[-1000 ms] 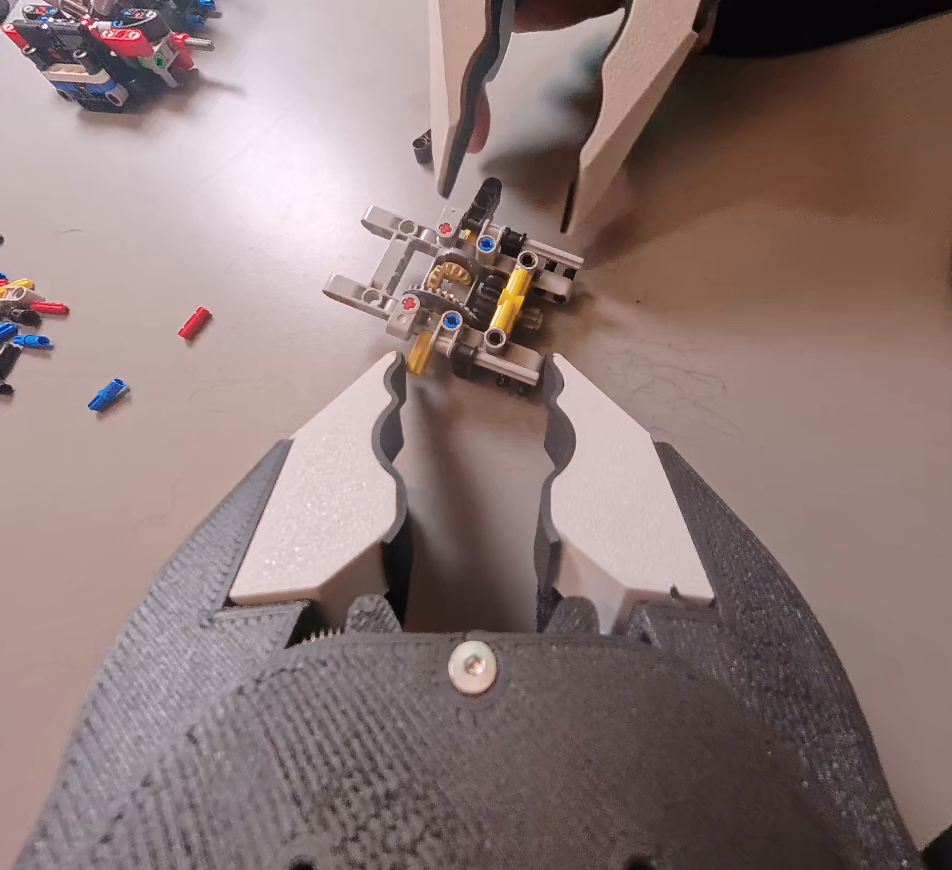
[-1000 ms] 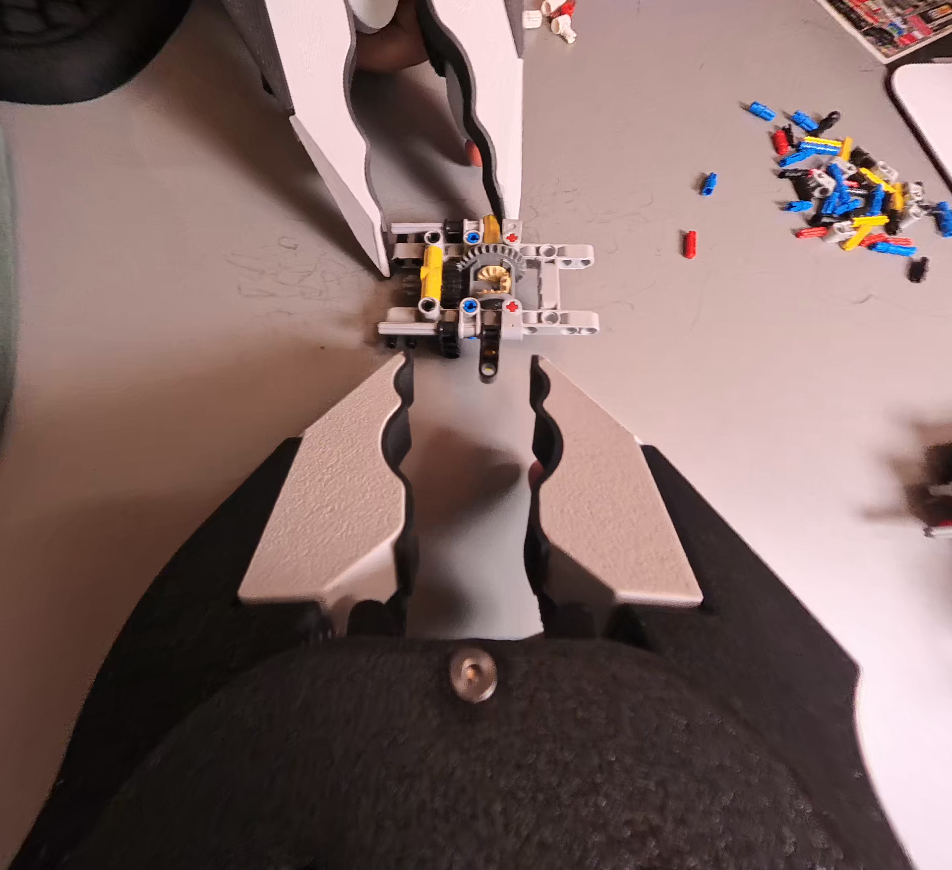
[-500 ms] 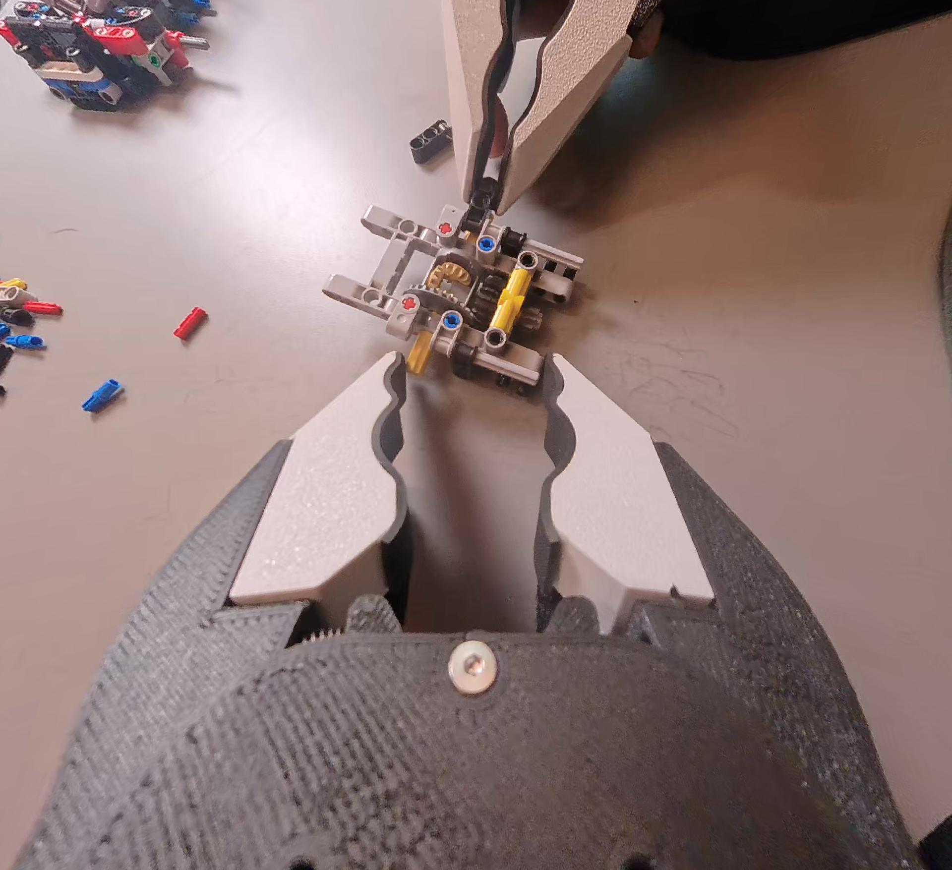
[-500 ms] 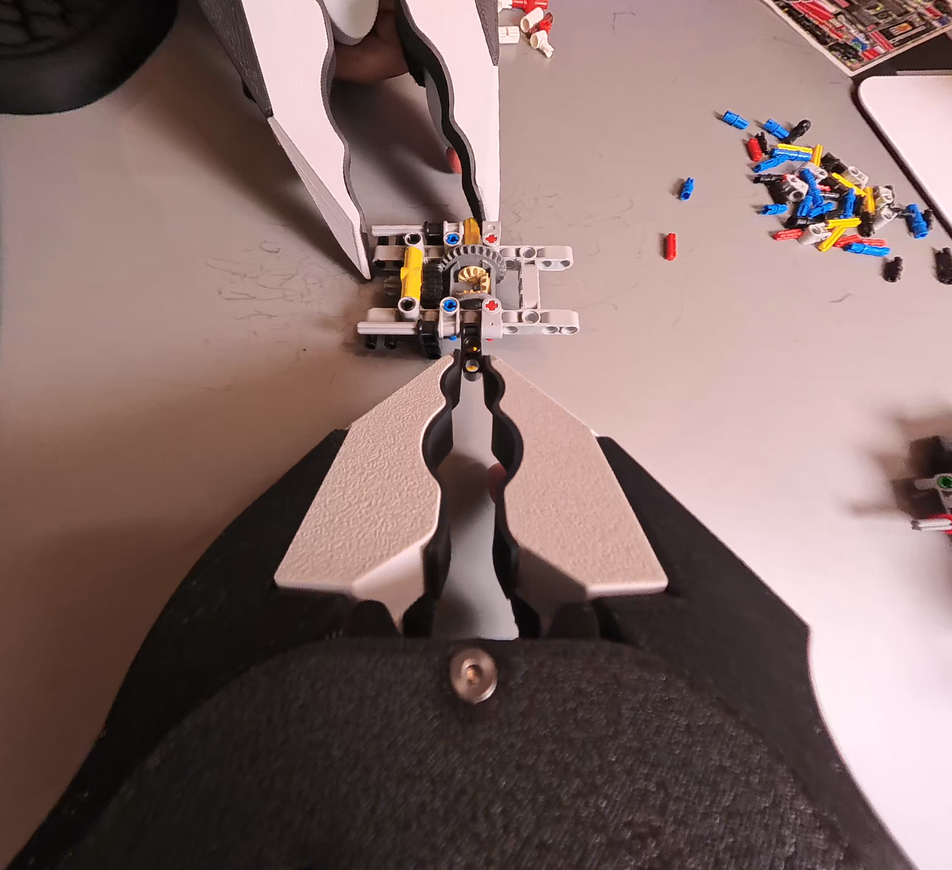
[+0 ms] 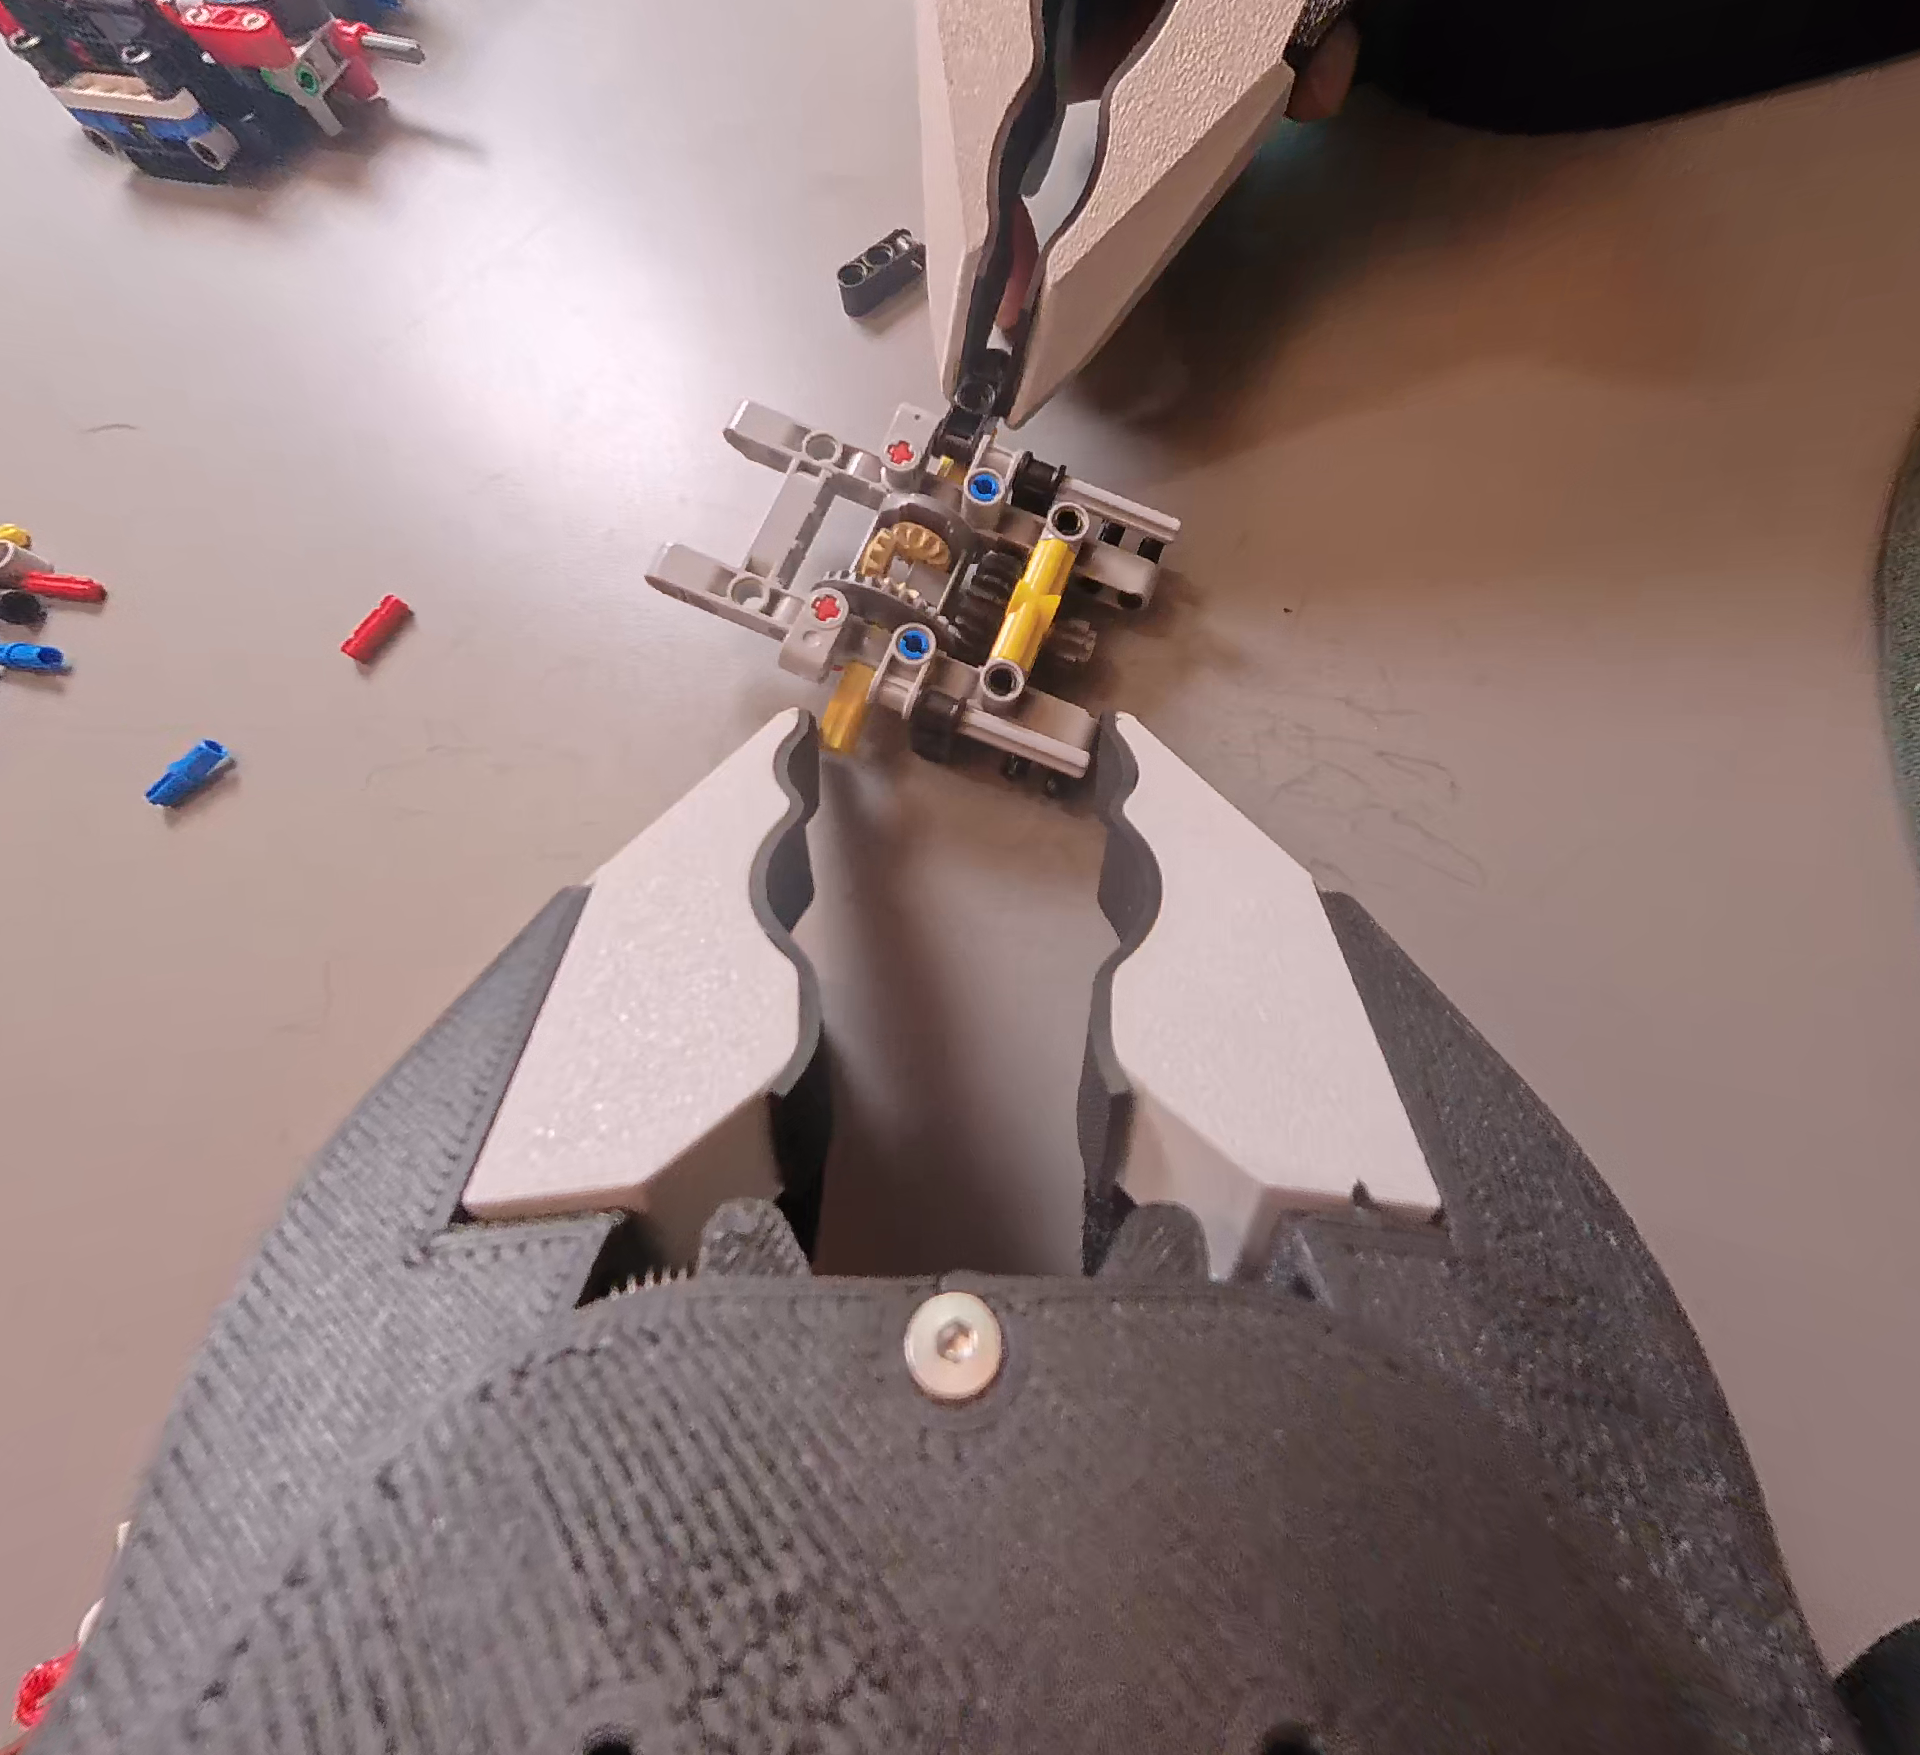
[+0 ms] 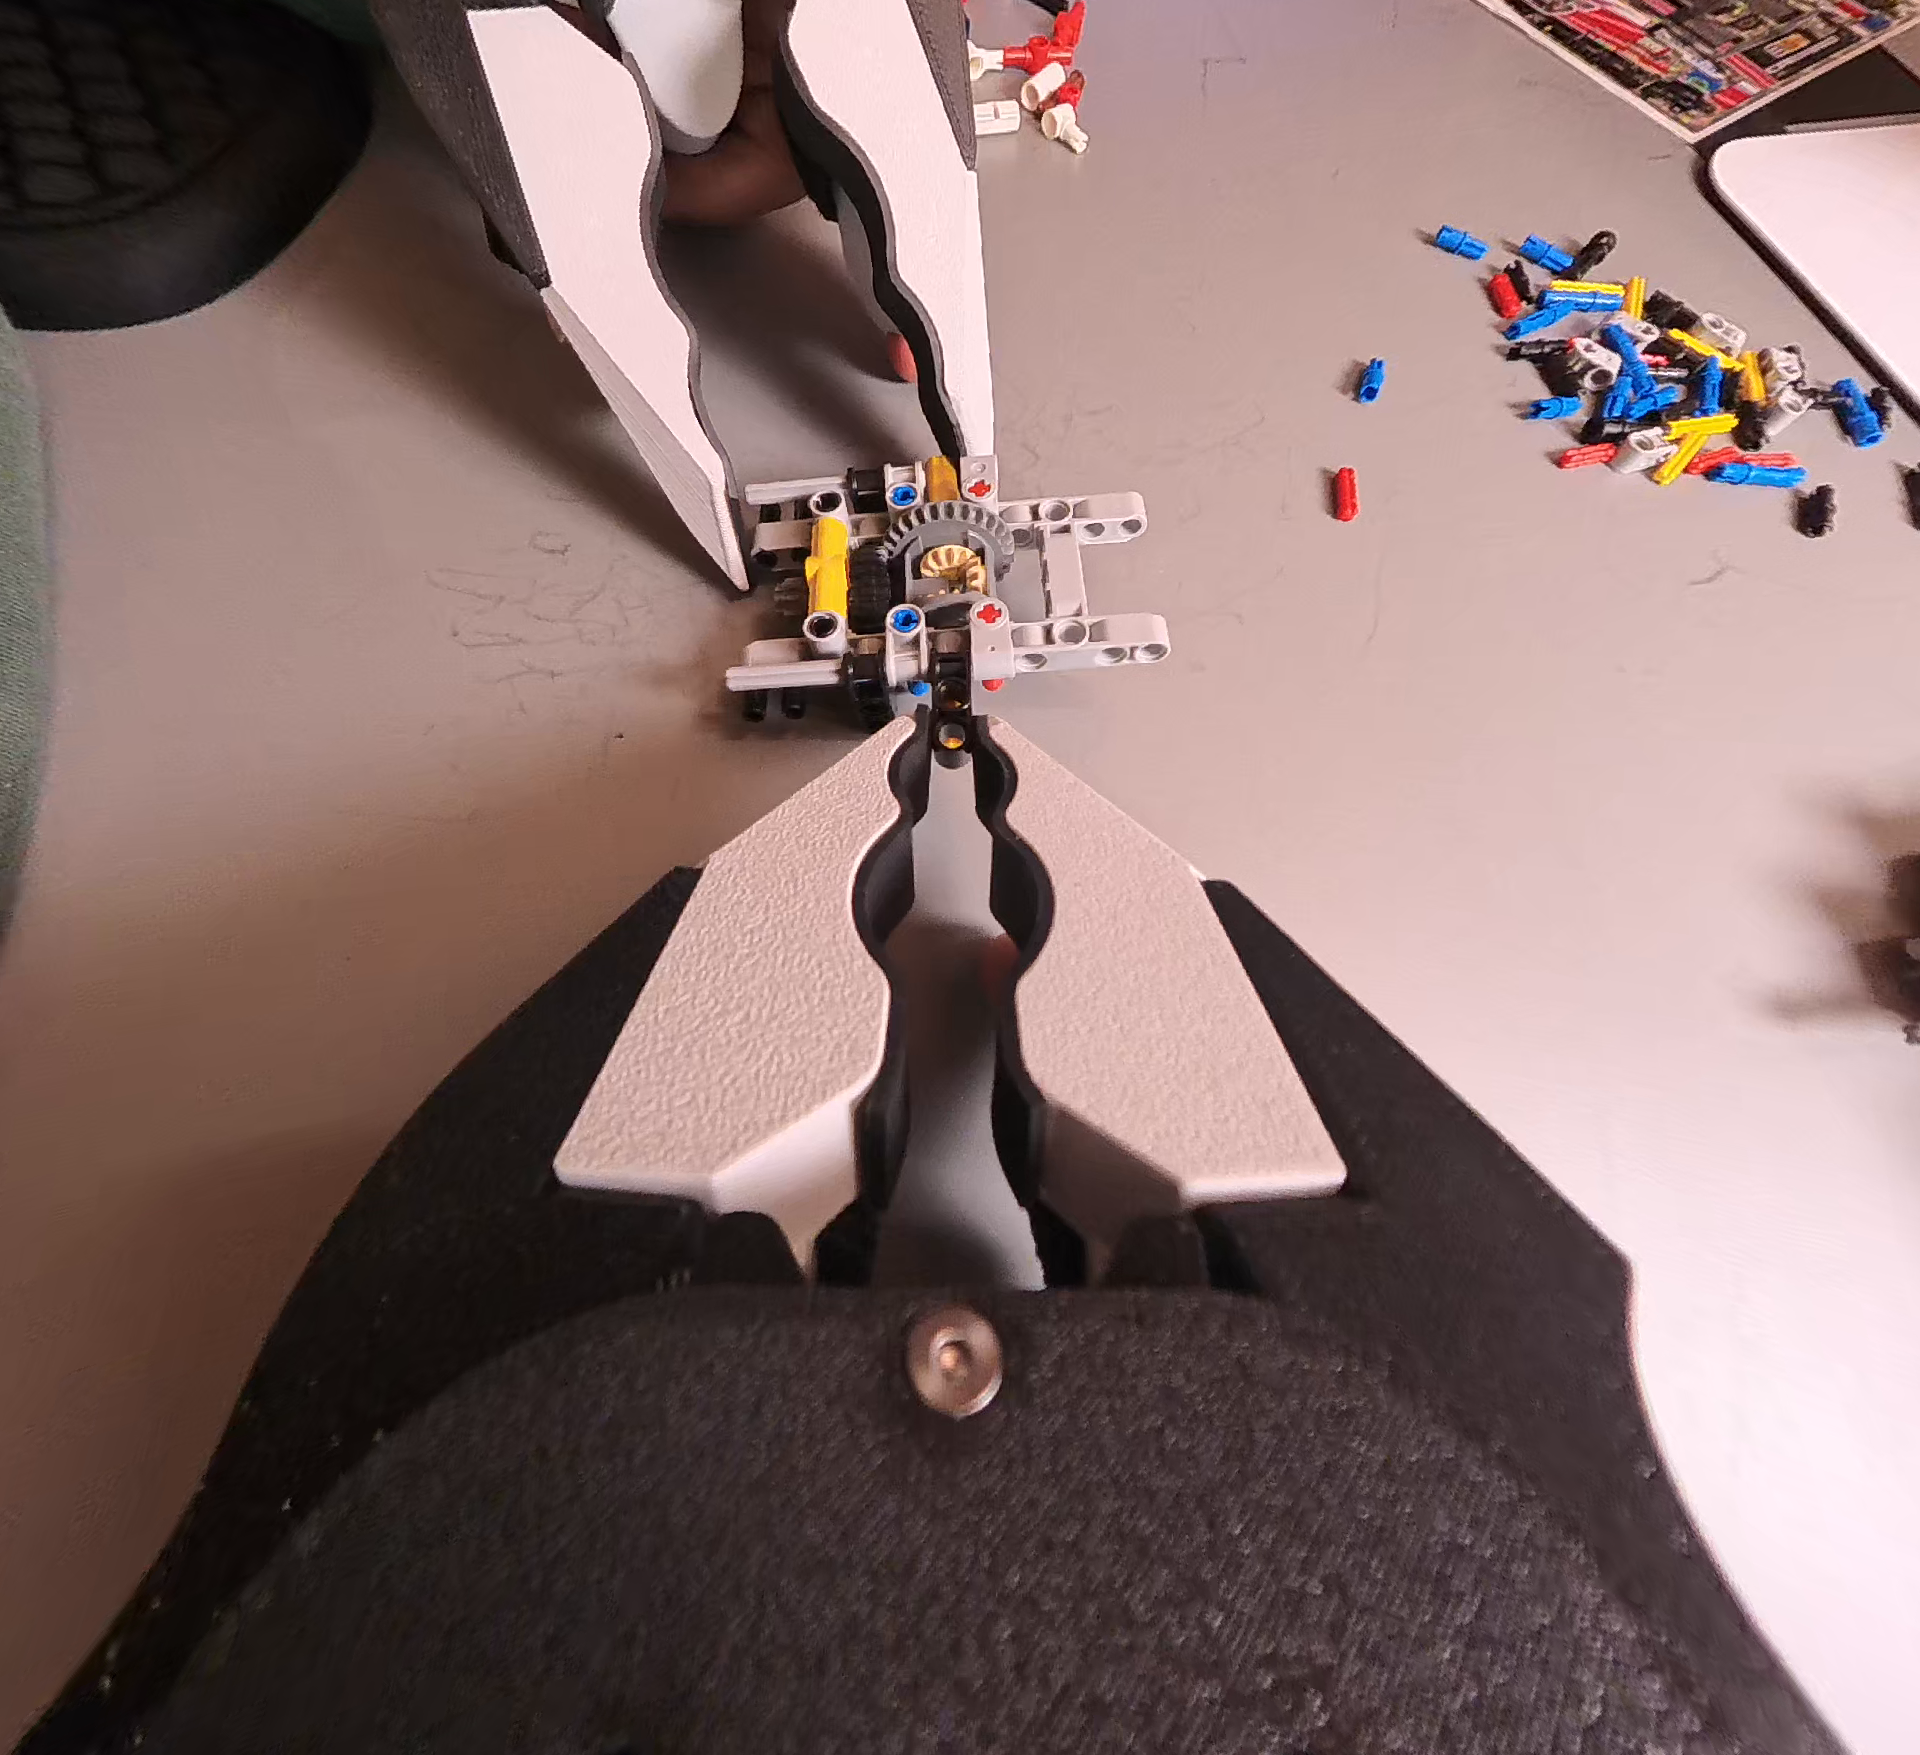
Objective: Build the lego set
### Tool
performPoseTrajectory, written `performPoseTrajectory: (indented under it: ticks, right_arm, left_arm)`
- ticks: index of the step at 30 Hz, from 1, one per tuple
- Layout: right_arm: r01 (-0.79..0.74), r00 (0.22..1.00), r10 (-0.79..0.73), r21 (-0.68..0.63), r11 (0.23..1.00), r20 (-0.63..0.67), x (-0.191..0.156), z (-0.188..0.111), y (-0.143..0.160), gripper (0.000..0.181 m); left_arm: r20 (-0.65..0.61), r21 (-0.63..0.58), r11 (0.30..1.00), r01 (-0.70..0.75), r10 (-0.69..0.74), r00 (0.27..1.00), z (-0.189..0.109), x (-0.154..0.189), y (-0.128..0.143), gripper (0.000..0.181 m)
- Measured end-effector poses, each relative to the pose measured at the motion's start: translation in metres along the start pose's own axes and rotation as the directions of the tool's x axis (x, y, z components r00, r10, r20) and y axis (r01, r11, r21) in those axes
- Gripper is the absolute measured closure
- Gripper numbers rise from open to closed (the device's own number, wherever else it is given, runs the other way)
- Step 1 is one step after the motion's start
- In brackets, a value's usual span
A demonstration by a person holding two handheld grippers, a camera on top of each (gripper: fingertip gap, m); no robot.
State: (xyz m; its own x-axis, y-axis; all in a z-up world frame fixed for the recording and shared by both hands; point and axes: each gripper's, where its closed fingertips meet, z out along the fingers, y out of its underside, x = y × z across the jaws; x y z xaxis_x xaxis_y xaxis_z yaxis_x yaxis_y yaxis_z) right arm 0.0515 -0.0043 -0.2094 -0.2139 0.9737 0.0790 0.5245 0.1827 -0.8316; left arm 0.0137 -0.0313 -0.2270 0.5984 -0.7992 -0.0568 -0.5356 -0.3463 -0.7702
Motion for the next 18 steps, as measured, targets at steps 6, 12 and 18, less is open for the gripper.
performPoseTrajectory:
  ticks: [6, 12, 18]
  right_arm:
    - [-0.003, 1.000, 0.003, 0.001, 1.000, -0.004, 0.001, 0.000, 0.000, 0.175]
    - [-0.001, 1.000, 0.001, -0.001, 1.000, -0.002, 0.001, 0.001, 0.000, 0.175]
    - [0.000, 1.000, 0.000, -0.003, 1.000, 0.001, 0.002, 0.002, 0.000, 0.175]
  left_arm:
    - [-0.011, -0.002, 1.000, 0.024, -0.024, 1.000, 0.000, 0.000, 0.000, 0.129]
    - [-0.025, -0.010, 0.999, 0.033, -0.033, 0.999, -0.001, -0.001, 0.002, 0.122]
    - [-0.077, 0.100, 0.995, 0.006, 0.002, 0.997, -0.016, -0.009, -0.022, 0.114]
